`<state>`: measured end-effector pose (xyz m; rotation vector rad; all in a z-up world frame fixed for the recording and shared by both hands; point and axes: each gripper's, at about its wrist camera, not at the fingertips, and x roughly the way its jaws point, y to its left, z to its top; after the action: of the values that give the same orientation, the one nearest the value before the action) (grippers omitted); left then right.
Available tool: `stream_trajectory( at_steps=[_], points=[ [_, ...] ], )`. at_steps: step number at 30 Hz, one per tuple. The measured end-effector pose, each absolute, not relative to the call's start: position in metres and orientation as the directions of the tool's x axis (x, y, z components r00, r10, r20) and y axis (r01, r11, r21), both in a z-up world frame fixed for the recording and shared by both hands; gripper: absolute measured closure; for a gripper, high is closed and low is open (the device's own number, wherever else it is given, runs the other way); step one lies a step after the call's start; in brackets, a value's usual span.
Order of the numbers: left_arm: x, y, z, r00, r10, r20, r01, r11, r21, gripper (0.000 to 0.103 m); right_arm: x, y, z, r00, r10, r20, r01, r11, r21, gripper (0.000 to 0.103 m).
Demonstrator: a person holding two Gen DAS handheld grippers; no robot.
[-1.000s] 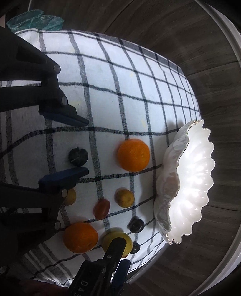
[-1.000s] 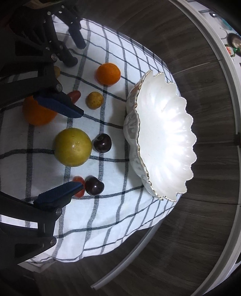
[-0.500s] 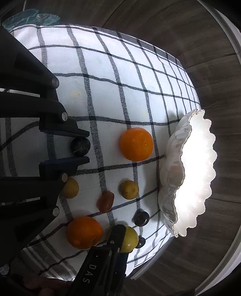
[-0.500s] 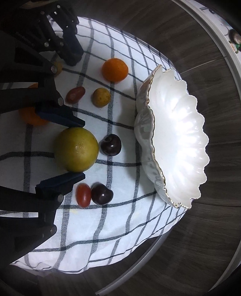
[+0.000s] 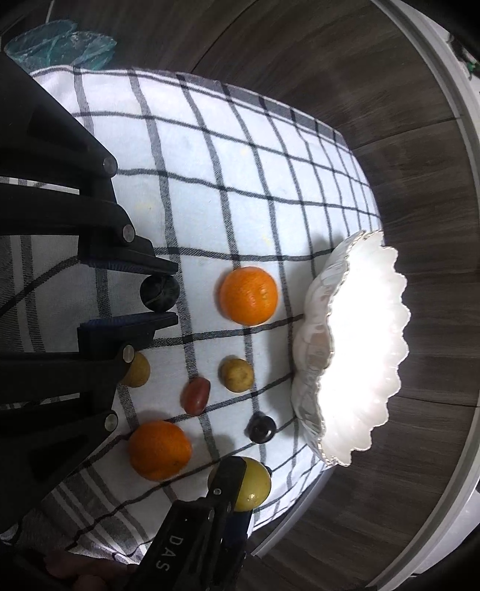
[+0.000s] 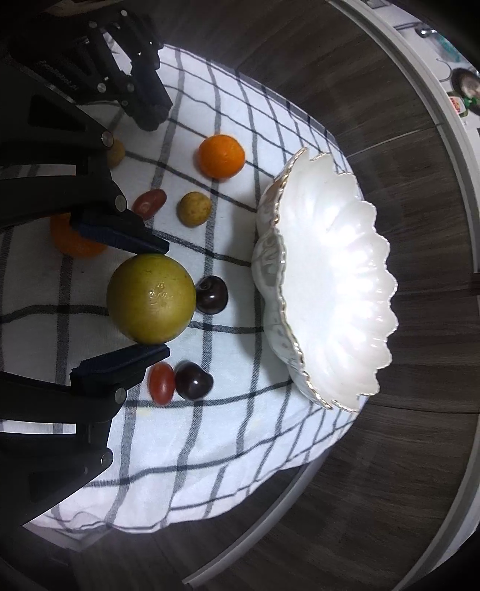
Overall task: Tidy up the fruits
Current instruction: 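Close the left tool on the blueberry while the right tool grasps the yellow-green fruit, then carry the blueberry and yellow-green fruit over the white bowl with both tools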
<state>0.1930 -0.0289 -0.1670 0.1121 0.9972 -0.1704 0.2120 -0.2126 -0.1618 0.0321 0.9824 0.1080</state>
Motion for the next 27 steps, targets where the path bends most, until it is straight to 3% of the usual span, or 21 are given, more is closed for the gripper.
stream_trajectory(
  at_steps=[27],
  points=[
    [0.224, -0.044, -0.109, 0.633, -0.108, -0.767, 0.186, 0.983, 0.015, 0.082, 0.236, -0.230, -0.092, 0.696, 0.107, -0.710, -0.068, 0.994, 0.083, 0.053]
  ],
)
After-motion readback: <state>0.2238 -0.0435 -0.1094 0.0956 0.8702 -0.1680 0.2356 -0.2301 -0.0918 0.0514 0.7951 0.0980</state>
